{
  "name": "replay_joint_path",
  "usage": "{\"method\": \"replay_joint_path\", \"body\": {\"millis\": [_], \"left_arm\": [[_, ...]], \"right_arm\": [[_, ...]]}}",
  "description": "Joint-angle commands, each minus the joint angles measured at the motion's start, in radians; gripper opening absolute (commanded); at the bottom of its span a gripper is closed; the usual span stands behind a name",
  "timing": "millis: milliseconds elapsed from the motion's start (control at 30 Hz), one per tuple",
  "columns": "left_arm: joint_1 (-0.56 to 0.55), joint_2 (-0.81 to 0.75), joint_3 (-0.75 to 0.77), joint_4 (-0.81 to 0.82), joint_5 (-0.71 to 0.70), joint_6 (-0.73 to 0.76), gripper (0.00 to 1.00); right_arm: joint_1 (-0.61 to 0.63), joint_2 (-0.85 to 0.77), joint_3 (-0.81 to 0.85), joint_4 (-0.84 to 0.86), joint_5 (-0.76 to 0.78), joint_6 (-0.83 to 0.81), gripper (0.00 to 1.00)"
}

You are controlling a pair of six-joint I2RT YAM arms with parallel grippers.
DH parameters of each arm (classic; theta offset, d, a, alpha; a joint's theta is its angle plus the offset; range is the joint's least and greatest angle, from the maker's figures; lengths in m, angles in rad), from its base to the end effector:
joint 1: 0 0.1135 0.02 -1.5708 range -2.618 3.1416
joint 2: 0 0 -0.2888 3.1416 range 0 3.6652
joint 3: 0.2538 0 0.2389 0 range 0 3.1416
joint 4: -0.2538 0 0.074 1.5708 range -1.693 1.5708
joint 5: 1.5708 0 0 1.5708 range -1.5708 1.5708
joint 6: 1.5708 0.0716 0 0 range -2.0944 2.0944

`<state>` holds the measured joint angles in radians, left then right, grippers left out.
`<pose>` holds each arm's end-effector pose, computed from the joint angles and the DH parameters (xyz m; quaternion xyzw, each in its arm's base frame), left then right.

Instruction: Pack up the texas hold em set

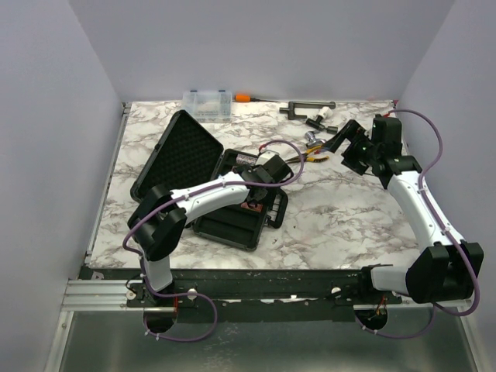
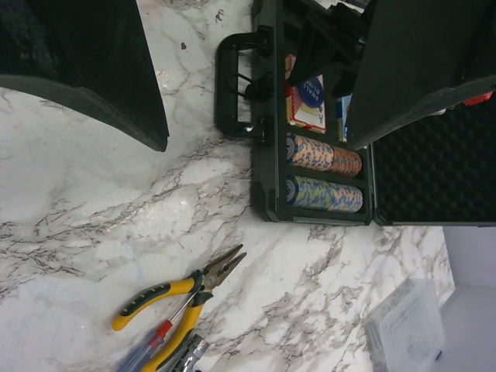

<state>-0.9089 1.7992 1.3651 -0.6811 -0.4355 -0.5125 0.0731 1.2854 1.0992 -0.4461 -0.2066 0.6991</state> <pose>0.2583 -0.2824 0.2272 0.1395 0.9421 0.0157 0.3044 0.2914 0.0361 0.3216 0.2288 0.8584 0.2546 0.3821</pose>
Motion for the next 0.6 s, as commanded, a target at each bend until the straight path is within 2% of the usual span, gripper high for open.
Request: {"method": "replay_joint_path", "body": {"millis": [0, 300, 467, 500, 567], "left_arm": [[0.003, -0.047, -0.03, 0.009, -0.011, 0.005, 0.79], [0.001, -0.212, -0.057, 0.012, 0.018, 0.055, 0.86], [0.006, -0.332, -0.072, 0.017, 0.032, 0.1, 0.92], [0.007, -0.35, -0.069, 0.016, 0.027, 0.106, 0.98], [0.014, -0.388, -0.073, 0.014, 0.022, 0.117, 0.99]], "right_arm": [[0.004, 0.0, -0.023, 0.04, -0.042, -0.001, 1.0], [0.003, -0.02, -0.083, 0.088, -0.084, -0.008, 1.0], [0.004, -0.022, -0.13, 0.129, -0.171, -0.015, 1.0], [0.004, -0.023, -0.146, 0.144, -0.189, -0.017, 1.0], [0.005, -0.026, -0.174, 0.184, -0.228, -0.015, 1.0]]}}
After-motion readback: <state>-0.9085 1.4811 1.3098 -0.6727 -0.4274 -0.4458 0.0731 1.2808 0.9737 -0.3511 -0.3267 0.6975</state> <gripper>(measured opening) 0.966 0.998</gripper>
